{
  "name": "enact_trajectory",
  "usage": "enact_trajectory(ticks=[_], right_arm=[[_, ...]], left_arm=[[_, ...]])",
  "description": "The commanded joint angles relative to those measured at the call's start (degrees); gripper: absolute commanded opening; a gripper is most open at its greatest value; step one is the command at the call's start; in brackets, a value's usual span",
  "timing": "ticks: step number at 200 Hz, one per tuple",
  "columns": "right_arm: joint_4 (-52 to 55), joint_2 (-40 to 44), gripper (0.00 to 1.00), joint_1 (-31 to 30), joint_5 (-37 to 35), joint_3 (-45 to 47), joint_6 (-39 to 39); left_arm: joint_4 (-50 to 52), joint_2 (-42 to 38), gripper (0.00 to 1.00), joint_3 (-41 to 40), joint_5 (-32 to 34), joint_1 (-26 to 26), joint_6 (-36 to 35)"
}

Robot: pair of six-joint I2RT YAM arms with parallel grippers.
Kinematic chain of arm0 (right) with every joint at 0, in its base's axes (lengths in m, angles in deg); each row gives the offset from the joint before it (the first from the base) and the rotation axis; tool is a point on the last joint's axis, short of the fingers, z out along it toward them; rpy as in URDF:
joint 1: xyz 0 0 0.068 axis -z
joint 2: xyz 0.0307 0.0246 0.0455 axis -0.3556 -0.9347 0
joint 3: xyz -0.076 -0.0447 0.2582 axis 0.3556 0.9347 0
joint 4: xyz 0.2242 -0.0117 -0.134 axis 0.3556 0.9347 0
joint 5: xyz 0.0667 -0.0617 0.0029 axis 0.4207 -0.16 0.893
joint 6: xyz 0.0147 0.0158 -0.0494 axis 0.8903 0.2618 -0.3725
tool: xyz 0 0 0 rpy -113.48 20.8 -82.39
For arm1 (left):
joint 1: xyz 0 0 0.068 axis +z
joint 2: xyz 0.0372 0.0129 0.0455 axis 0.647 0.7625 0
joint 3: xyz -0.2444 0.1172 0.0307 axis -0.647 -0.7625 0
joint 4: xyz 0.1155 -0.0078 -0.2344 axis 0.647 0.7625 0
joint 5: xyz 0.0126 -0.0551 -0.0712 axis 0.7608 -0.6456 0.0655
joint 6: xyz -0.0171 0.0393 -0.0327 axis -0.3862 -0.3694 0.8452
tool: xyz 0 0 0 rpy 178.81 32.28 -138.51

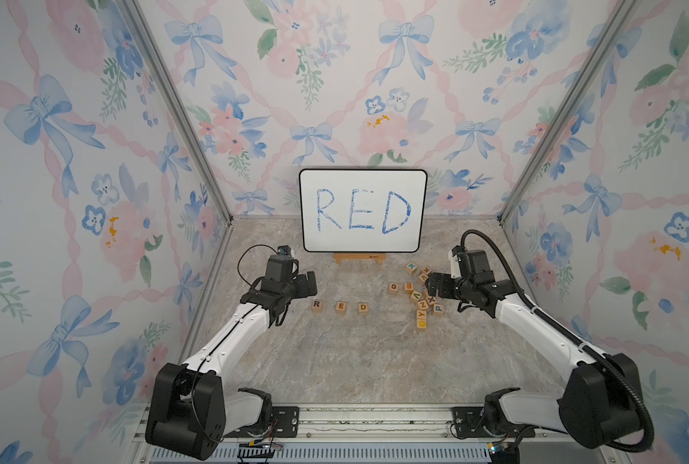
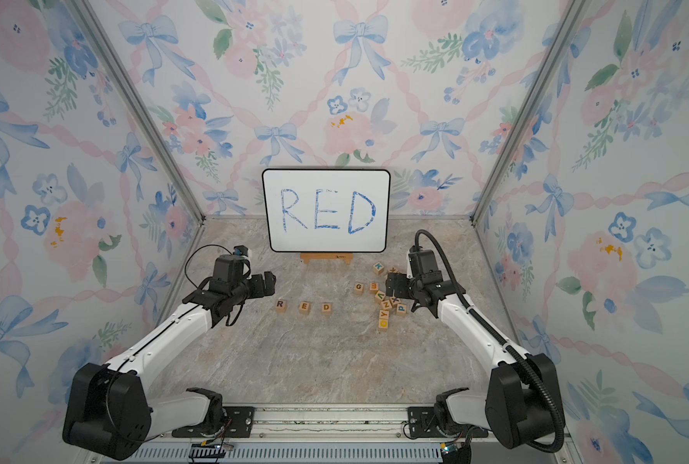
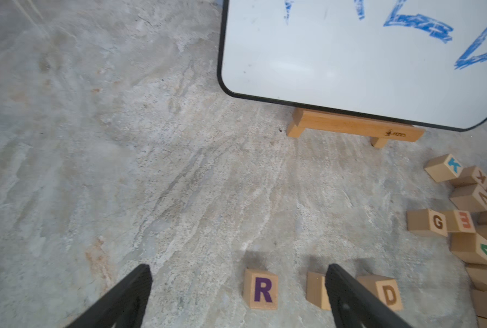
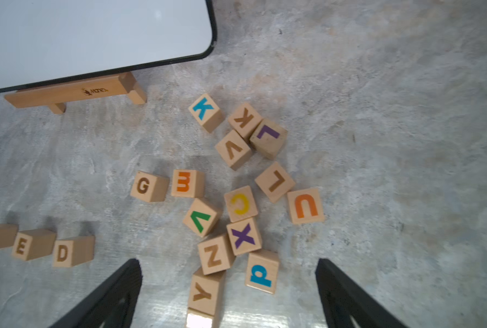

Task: Assemble the uppercase word "red" with letter blocks
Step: Reset both arms

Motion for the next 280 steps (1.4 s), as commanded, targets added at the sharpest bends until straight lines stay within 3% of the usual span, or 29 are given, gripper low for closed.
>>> enact_trajectory(ticks=[1,28,51,85,112,141,162,188,216,240,280], right_arm=[[-13.28,3.71,0.97,5.51,-2.22,5.26,-5.72],[-20.35,5.54,0.97,11.65,-4.54,12.94,-9.19],[-28.51,4.60,0.97,13.40,-6.11,18.09,-10.18],[-40.94,-0.29,0.97,13.69,-8.59,22.18,-11.19],[-46.25,-3.90,0.97,13.52,-9.22,21.46,-11.54],[-51.00,-7.59,0.97,13.33,-8.75,20.34,-12.65],[-59.17,-10.82,0.97,13.27,-8.09,21.81,-12.49],[-67.12,-15.69,0.97,11.15,-9.44,23.92,-14.64],[-70.00,-16.75,0.97,9.05,-12.67,24.81,-16.21],[-69.76,-16.74,0.97,9.13,-12.41,24.73,-16.16],[-69.86,-16.98,0.97,9.43,-11.81,24.64,-16.04]], left_arm=[[-11.32,-3.65,0.98,-6.82,5.47,0.73,-2.03],[-22.20,-8.60,0.98,-16.65,11.64,1.04,-3.68],[-31.60,-13.58,0.98,-24.51,15.40,1.40,-4.82],[-42.49,-16.20,0.98,-29.65,9.46,5.12,-9.09],[-44.90,-10.61,0.98,-30.12,10.07,7.64,-10.76],[-62.68,-2.42,0.98,-34.18,9.04,8.18,-11.27],[-67.58,3.94,0.98,-31.96,4.29,9.34,-12.09],[-71.77,8.94,0.98,-29.60,3.12,9.50,-14.22],[-84.16,14.32,0.98,-33.14,1.34,10.91,-14.50],[-87.68,20.48,0.98,-31.52,-1.82,10.80,-16.26],[-85.79,20.09,0.98,-30.82,0.56,9.53,-17.03]])
